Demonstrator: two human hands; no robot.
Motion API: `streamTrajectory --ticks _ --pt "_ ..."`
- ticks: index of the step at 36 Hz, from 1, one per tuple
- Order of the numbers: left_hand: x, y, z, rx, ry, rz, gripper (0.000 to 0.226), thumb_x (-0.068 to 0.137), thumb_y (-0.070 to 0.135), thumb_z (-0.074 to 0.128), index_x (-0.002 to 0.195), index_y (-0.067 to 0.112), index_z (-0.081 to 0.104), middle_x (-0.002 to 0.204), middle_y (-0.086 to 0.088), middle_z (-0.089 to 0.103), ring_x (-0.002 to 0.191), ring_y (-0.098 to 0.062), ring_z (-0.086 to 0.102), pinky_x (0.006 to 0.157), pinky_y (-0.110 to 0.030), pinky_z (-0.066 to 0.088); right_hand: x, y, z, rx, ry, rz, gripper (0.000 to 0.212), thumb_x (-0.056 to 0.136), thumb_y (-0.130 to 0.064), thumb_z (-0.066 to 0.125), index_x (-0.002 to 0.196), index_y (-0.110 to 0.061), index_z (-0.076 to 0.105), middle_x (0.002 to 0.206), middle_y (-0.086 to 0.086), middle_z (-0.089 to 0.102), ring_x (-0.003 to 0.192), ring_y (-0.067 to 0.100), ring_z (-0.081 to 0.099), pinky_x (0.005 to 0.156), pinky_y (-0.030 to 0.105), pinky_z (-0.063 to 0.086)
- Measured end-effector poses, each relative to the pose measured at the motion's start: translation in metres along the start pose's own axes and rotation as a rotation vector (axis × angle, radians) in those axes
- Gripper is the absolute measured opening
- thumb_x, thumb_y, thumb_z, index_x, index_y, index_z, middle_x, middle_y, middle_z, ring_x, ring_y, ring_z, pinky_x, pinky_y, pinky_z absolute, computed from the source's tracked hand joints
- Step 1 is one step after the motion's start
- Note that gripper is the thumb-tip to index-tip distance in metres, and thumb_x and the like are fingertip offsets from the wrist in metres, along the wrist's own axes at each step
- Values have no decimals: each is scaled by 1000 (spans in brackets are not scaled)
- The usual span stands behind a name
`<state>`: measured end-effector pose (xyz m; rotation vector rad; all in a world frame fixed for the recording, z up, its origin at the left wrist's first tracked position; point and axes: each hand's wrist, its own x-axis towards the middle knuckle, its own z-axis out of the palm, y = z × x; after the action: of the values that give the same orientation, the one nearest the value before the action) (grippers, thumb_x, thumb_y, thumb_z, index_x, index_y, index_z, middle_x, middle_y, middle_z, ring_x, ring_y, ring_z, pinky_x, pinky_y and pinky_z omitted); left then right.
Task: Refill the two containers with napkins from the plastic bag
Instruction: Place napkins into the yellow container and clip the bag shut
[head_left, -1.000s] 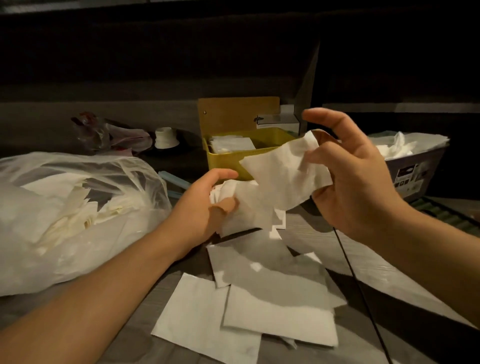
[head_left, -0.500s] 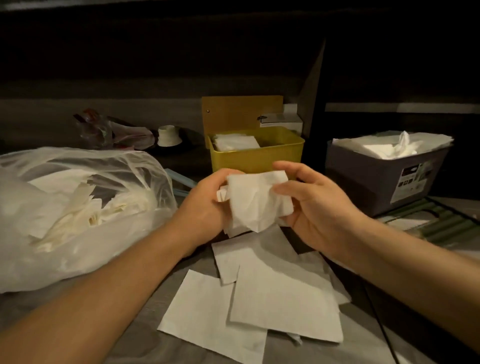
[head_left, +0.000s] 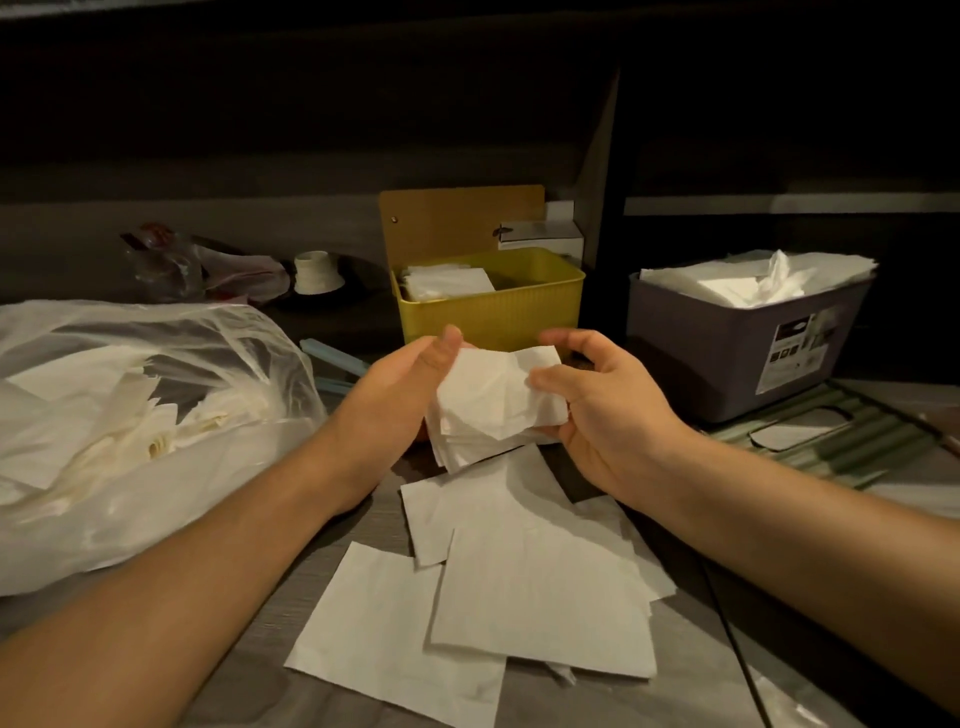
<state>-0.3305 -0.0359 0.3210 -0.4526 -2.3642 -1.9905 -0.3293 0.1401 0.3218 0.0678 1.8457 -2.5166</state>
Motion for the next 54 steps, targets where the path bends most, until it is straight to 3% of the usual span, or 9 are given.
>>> streamTrajectory --ticks 3,9,12,16,24,33,39,44,54 --pt "0 -2 -2 232 35 38 25 95 28 65 118 36 59 111 18 64 99 0 64 74 -17 56 0 2 -1 -121 22 -66 38 91 5 63 114 -26 61 117 7 61 107 29 65 85 48 60" --pt "0 -7 -9 197 158 43 36 94 10 67 123 30 59 116 10 63 103 -8 63 65 -12 54 -20 -14 -10 -806 -121 -782 34 91 -9 70 96 -38 53 101 -12 56 93 5 58 78 17 52" --pt "0 -8 -9 180 153 50 34 93 8 67 120 28 60 112 8 66 94 -5 67 64 -13 54 -35 -31 -12 -1075 -464 -590 15 91 -26 71 103 -32 65 92 -16 63 86 5 61 75 23 55" --pt "1 -10 -10 216 148 54 34 92 9 69 121 26 61 111 9 67 97 -6 65 65 -14 53 -43 -39 -9 -1434 -798 -218 52 83 -52 73 132 -46 55 111 -29 54 98 -5 54 78 16 51" --pt "4 -14 -10 213 135 73 34 91 9 70 120 26 63 111 7 68 98 -7 67 72 -20 57 -53 -46 3 -1510 -898 -144 60 84 -55 72 139 -47 49 104 -19 58 96 3 56 85 24 53" --pt "4 -14 -11 227 114 66 35 93 10 69 123 26 61 117 7 66 106 -11 65 83 -32 61 -54 -37 4 -1465 -863 -236 18 86 -50 71 96 -39 61 102 -20 58 91 -1 56 73 16 46" --pt "5 -16 -11 182 98 57 36 92 11 71 124 25 59 114 3 66 101 -15 66 73 -25 60 -43 -60 -7 -853 -777 -107 13 98 -16 56 103 -18 69 97 -2 74 93 15 71 84 28 58" --pt "6 -17 -13 173 92 40 38 91 12 72 123 29 60 116 3 66 106 -19 65 83 -42 62 -38 -51 3 -1154 -783 -263 23 106 -20 44 101 -35 60 87 -22 60 81 -1 59 66 15 48" --pt "6 -16 -12 184 91 53 38 92 12 69 123 31 60 119 4 64 107 -17 65 76 -36 63 -40 -23 12 -1435 -749 -396 53 98 -34 62 143 -42 38 137 -21 46 114 -6 44 95 13 43"
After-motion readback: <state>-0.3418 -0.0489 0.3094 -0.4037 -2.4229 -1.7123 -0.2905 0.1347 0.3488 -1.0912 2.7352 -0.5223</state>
